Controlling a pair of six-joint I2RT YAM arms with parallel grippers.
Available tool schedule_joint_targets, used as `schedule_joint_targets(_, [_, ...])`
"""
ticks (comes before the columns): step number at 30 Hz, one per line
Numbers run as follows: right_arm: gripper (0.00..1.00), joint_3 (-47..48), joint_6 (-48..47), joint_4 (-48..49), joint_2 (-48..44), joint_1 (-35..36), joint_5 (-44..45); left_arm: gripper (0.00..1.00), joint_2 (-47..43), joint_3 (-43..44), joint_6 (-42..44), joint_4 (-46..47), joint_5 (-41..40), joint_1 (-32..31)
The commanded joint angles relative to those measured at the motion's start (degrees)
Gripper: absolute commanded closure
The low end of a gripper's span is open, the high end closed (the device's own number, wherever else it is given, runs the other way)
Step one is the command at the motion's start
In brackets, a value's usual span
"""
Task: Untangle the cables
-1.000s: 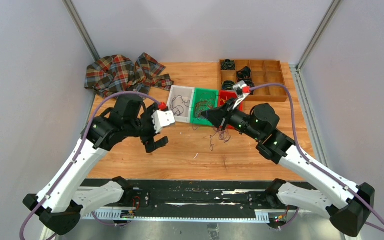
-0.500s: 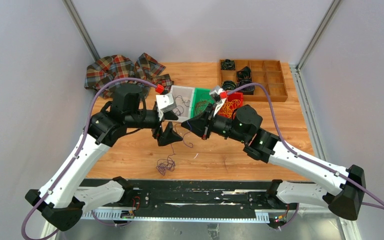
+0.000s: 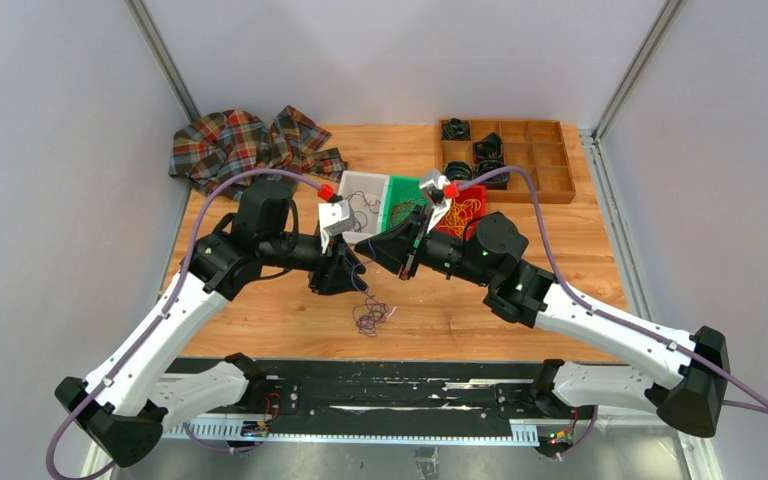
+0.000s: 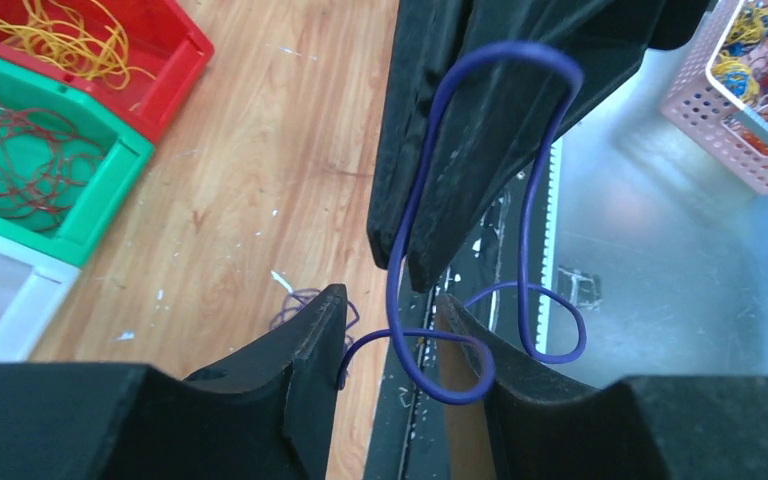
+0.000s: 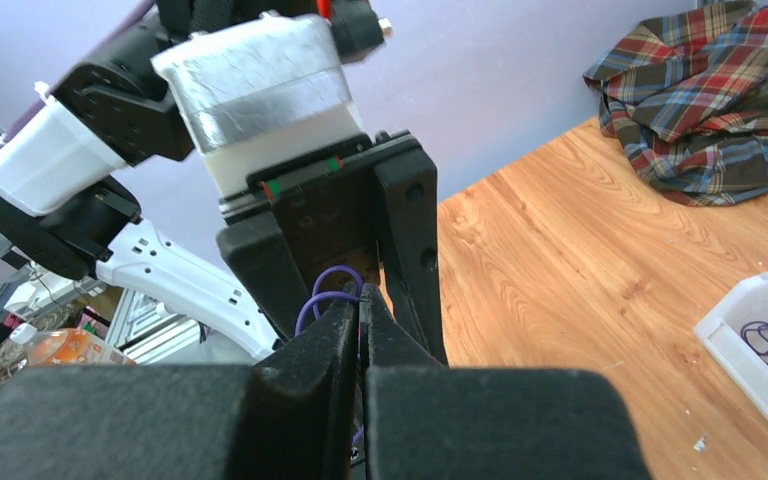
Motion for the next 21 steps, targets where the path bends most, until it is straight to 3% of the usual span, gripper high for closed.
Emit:
schedule_joint_targets(1, [0.99, 2.98, 1.05, 4.32, -0.59, 1.06, -1.18, 0.60, -1.79, -2.54, -6.11, 6.47, 3.36, -0.08])
schedule_joint_targets(5, [0.99, 3.43, 2.26, 5.78, -1.07, 1.13, -1.07, 0.72, -2.45, -4.33, -10.70, 11.23, 3.86, 1.27])
schedule_joint_targets(8, [0.99, 2.82, 5.32, 9.51, -1.36, 1.07, -1.42, 0.73, -3.86, -5.92, -16.18, 17.01, 4.28, 2.97])
schedule_joint_targets(10, [0.99, 2.92, 6.52, 10.98, -1.38, 1.11, -1.65, 0.70, -5.00, -8.26, -20.78, 22.10, 5.47, 3.91])
schedule_joint_targets(12, [0.99, 3.39, 6.38, 10.86, -1.61, 1.07, -1.22, 0.56, -6.38, -10.15, -23.53, 24.27, 6.13, 4.01])
schedule_joint_targets(15, [0.99, 3.95, 5.99, 10.39, -1.83, 1.06, -0.63, 0.47, -8.09, -12.40, -25.72, 26.75, 6.81, 4.01])
schedule_joint_targets(21, [0.99, 5.11, 6.34, 10.35, -1.26, 1.06, -0.64, 0.50, -8.87, -14.70, -27.87, 28.55, 5.66, 4.01])
